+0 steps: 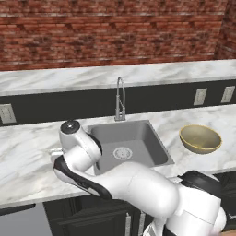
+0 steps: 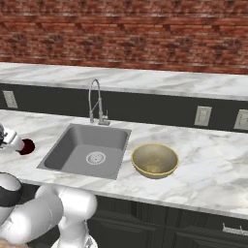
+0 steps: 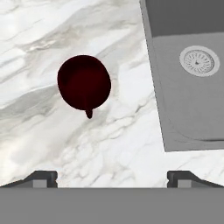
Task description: Pick the mug and place it in the sink. Pick the bowl and place it in the open cabinet and then close the cabinet.
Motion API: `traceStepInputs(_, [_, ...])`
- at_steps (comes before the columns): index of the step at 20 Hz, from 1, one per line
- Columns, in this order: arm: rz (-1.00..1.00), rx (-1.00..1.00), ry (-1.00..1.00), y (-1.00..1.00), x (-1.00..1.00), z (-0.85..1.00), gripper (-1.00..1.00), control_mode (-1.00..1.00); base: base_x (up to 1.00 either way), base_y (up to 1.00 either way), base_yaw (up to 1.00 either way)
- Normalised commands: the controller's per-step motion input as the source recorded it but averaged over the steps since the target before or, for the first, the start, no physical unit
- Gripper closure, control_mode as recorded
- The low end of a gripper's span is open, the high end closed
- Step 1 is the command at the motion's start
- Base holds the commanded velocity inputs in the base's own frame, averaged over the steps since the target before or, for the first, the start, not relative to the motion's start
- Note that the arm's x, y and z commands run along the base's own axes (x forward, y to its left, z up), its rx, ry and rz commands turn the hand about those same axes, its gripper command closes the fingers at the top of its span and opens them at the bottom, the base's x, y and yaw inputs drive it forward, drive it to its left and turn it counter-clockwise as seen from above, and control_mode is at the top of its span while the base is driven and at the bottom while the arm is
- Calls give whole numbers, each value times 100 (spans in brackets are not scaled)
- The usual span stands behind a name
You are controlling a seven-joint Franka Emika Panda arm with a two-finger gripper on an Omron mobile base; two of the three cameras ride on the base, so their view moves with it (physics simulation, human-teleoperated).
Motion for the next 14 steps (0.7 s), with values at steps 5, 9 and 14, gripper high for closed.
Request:
traceStepInputs(5, [5,0,13,27,54,-29,-100,-100,0,0,0])
traceStepInputs(9, [7,0,14,9,56,-43,-100,-100,0,0,0])
traceStepInputs(14, [2,-2,4,8,42,-43,-100,-100,0,0,0])
